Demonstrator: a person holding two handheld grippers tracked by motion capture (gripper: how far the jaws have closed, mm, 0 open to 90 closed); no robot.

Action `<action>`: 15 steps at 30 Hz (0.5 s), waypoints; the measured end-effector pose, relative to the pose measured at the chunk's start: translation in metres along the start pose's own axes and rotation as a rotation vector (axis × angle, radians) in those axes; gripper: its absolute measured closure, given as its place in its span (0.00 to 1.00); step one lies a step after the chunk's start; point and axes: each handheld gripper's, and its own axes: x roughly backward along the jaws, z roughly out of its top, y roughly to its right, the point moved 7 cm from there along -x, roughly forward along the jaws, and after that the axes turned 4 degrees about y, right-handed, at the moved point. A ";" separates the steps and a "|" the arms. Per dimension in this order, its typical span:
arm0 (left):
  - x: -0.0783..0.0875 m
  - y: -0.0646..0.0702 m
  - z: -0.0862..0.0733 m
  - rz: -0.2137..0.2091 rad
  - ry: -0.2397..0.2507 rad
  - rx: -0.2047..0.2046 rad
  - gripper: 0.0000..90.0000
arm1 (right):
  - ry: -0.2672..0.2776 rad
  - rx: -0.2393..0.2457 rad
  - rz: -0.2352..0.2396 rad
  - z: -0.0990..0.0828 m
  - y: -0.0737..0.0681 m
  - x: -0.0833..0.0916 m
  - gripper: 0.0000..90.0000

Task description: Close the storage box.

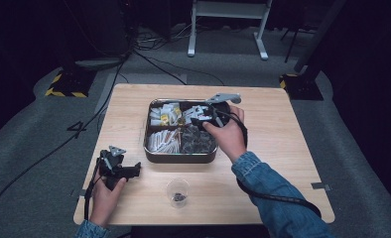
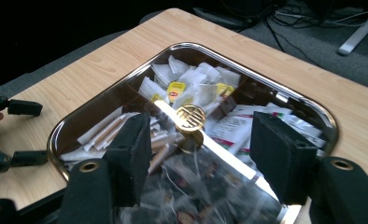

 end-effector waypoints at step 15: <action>-0.001 0.000 0.001 0.002 0.002 0.000 0.00 | 0.022 -0.009 -0.036 -0.043 0.048 0.078 0.38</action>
